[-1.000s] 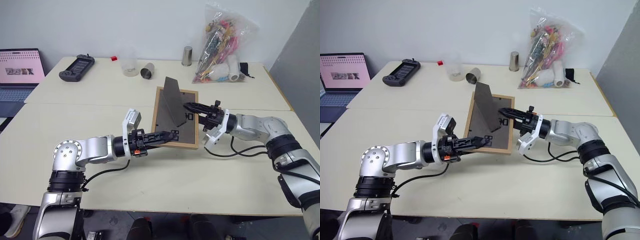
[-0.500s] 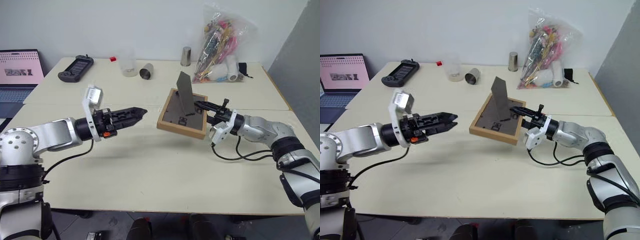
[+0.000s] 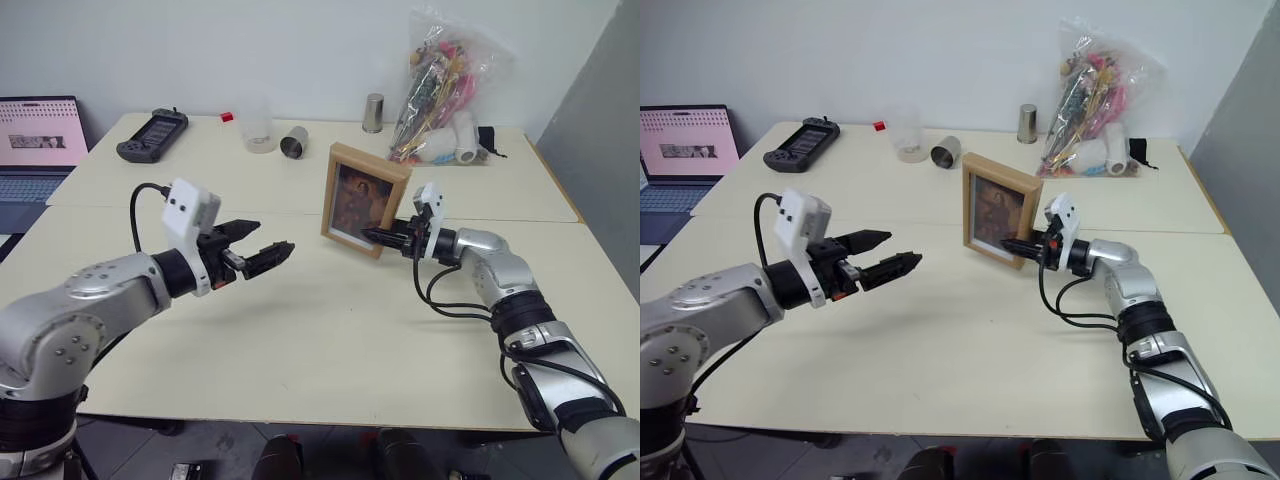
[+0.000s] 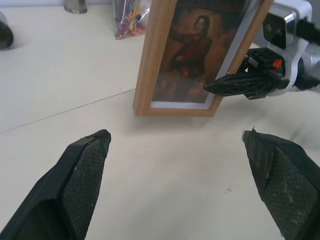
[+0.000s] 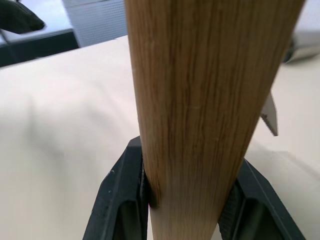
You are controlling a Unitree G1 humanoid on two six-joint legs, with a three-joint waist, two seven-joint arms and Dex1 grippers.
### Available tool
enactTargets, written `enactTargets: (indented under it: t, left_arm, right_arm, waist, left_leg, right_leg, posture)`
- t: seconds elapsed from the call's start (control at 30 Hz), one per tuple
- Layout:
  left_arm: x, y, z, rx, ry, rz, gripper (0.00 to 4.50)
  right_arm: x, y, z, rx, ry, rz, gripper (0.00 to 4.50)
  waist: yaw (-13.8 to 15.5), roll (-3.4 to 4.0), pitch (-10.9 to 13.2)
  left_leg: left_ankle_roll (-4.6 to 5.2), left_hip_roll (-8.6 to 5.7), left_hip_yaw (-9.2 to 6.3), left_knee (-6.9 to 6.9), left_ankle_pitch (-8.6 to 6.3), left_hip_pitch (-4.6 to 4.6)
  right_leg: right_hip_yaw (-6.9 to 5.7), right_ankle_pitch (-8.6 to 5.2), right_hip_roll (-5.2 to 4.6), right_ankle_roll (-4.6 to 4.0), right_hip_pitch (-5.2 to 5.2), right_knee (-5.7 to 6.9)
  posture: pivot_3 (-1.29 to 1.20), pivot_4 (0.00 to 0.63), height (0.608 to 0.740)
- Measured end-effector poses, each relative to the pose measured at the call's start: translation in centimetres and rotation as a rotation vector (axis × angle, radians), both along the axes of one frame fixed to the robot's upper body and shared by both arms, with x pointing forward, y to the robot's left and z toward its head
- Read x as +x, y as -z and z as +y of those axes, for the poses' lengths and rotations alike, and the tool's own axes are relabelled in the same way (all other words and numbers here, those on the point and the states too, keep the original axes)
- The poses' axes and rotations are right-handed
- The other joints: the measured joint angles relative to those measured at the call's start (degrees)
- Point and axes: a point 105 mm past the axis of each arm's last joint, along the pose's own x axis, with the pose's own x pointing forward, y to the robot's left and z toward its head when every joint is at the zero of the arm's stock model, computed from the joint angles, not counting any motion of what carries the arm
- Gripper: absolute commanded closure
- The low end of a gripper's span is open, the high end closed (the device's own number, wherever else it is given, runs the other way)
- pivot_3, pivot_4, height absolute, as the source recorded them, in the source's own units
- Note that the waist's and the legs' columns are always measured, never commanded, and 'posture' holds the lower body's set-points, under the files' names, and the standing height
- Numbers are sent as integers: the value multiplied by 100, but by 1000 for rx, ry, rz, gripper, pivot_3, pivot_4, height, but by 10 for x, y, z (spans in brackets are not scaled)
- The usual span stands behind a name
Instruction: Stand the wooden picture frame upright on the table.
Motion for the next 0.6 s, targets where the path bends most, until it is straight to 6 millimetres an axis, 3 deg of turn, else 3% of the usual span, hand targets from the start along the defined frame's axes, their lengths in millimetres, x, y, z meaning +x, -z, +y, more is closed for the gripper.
enactTargets:
  t: [0.13,0.3,0.53,0.6]
  left_arm:
    - [-3,10,-1,1,25,-5,0]
    - [-5,21,1,61,29,-14,0]
    - [-5,25,-5,64,40,-28,0]
    - [-4,25,-6,67,38,-33,0]
  right_arm:
    - [2,6,7,-4,-43,52,3190]
    - [3,28,11,-25,-50,114,3190]
    - [3,31,14,-6,-47,101,3190]
    - [4,32,14,2,-39,109,2490]
  waist:
    - [-3,-1,1]
    - [-1,-1,1]
    - [-4,-2,0]
    - [-5,-2,0]
  left_leg:
    - [1,1,4,-11,-1,-9]
    - [0,1,10,-42,-1,-14]
    - [0,4,12,-47,0,-6]
    - [0,5,11,-47,0,-5]
  right_leg:
    - [1,0,0,0,-9,-19]
    - [3,0,-2,-1,-25,-27]
    - [3,1,0,-1,-23,-22]
    - [2,1,1,-1,-23,-21]
  posture:
    - [0,150,740]
    - [0,150,740]
    - [0,150,740]
    - [0,150,740]
